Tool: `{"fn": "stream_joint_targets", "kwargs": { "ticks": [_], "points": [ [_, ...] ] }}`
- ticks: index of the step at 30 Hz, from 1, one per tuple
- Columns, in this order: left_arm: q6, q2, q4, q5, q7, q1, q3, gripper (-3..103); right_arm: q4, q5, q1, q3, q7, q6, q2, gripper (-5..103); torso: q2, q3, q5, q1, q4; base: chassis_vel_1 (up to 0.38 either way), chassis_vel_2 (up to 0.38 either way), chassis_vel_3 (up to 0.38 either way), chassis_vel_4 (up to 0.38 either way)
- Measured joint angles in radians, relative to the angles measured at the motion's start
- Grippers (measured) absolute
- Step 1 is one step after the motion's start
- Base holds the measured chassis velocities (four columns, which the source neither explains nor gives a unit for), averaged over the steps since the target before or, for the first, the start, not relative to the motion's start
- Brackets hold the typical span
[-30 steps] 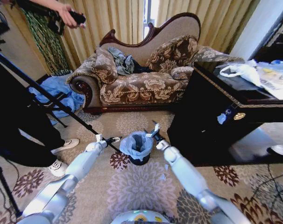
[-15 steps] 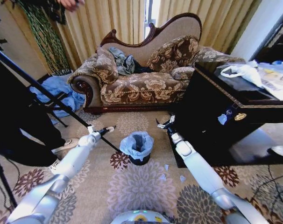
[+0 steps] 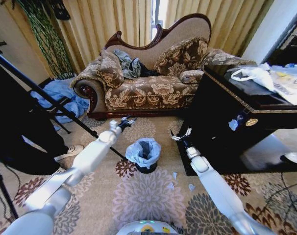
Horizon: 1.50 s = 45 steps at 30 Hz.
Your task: Place a garbage bag over the trash bin.
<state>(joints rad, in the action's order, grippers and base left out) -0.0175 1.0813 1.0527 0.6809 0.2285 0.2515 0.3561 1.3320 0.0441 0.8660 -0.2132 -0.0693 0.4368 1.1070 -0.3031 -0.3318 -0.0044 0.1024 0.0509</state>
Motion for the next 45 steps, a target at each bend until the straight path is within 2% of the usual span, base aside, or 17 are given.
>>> {"fn": "stream_joint_targets", "kwargs": {
  "ticks": [1,2,4,5,7,8,10,13,15,17,21,26,35,37,38,42,45],
  "points": [
    [0.0,0.0,0.0,0.0,0.0,0.0,0.0,40,0.0,0.0,0.0,0.0,0.0,0.0,0.0,100,0.0,0.0,0.0,0.0,0.0,0.0,0.0,0.0,0.0],
    [0.045,-0.009,0.012,0.002,0.02,-0.025,0.061,34,0.021,-0.006,0.037,-0.026,0.002,-0.003,-0.004,100,0.0,0.0,-0.0004,0.0,-0.0001,0.0,0.0,0.0,0.0],
    [0.087,-0.013,0.01,0.011,0.054,-0.064,0.126,30,0.04,-0.008,0.079,-0.057,0.003,-0.003,-0.005,100,0.0,0.0,-0.0002,0.0,-0.0006,0.0,0.0,0.0,0.0],
    [0.111,-0.011,0.002,0.02,0.085,-0.089,0.161,34,0.048,-0.008,0.1,-0.074,0.005,-0.003,-0.005,100,0.0,0.0,-0.0002,0.0,-0.0008,0.0,0.0,0.0,0.0],
    [0.128,-0.01,-0.003,0.027,0.101,-0.105,0.186,35,0.051,-0.008,0.113,-0.087,0.007,-0.002,-0.004,100,0.0,0.0,-0.0003,0.0,-0.0008,0.0,0.0,0.0,0.0],
    [0.191,-0.001,-0.015,0.023,0.16,-0.146,0.257,37,0.049,-0.007,0.139,-0.124,0.01,0.013,0.003,100,0.0,0.0,-0.0004,0.0,-0.0002,0.0,0.0,0.0,0.0],
    [0.227,0.001,-0.013,0.008,0.182,-0.158,0.299,44,0.042,-0.004,0.15,-0.141,0.012,0.025,0.007,100,0.0,0.0,-0.0002,0.0,-0.0003,0.0,0.0,0.0,0.0],
    [0.249,0.0,-0.002,-0.016,0.194,-0.16,0.344,51,0.039,-0.003,0.157,-0.153,0.013,0.029,0.011,100,0.0,0.0,-0.0007,0.0,-0.0005,0.0,0.0,0.0,0.0],
    [0.258,-0.004,0.009,-0.037,0.198,-0.16,0.36,51,0.036,-0.002,0.158,-0.156,0.013,0.03,0.012,100,0.0,0.0,-0.0008,0.0,-0.0005,0.0,0.0,0.0,0.0],
    [0.269,-0.02,0.039,-0.105,0.21,-0.154,0.386,53,0.024,0.001,0.157,-0.16,0.013,0.035,0.015,100,0.0,0.0,-0.0005,0.0,-0.0005,0.0,0.0,0.0,0.0],
    [0.256,-0.032,0.043,-0.208,0.223,-0.152,0.396,55,0.009,0.004,0.149,-0.158,0.013,0.038,0.016,100,0.0,0.0,-0.0006,0.0,-0.0007,0.0,0.0,0.0,0.0],
    [0.22,-0.031,-0.005,-0.304,0.24,-0.156,0.395,51,-0.012,0.013,0.139,-0.151,0.012,0.04,0.023,100,0.0,0.0,-0.0004,0.0,-0.0005,0.0,0.0,0.0,0.0],
    [0.186,-0.016,-0.073,-0.35,0.253,-0.149,0.373,41,-0.037,0.039,0.127,-0.147,0.009,0.052,0.033,100,0.0,0.0,-0.0006,0.0,-0.0004,0.0,0.0,0.0,0.0],
    [0.171,-0.009,-0.09,-0.365,0.256,-0.148,0.364,30,-0.044,0.049,0.128,-0.148,0.007,0.06,0.038,100,0.0,0.0,-0.0005,0.0,-0.0005,0.0,0.0,0.0,0.0],
    [0.171,-0.009,-0.09,-0.365,0.256,-0.148,0.364,30,-0.044,0.049,0.128,-0.148,0.007,0.06,0.038,100,0.0,0.0,-0.0005,0.0,-0.0005,0.0,0.0,0.0,0.0],
    [0.152,0.011,-0.122,-0.369,0.256,-0.149,0.342,9,-0.05,0.068,0.136,-0.152,0.002,0.075,0.045,100,0.0,0.0,-0.0005,0.0,-0.0004,0.0,0.0,0.0,0.0],
    [0.144,0.023,-0.137,-0.368,0.253,-0.149,0.327,2,-0.051,0.072,0.14,-0.154,0.001,0.079,0.045,100,0.0,0.0,-0.0005,0.0,-0.0004,0.0,0.0,0.0,0.0]
  ]
}}
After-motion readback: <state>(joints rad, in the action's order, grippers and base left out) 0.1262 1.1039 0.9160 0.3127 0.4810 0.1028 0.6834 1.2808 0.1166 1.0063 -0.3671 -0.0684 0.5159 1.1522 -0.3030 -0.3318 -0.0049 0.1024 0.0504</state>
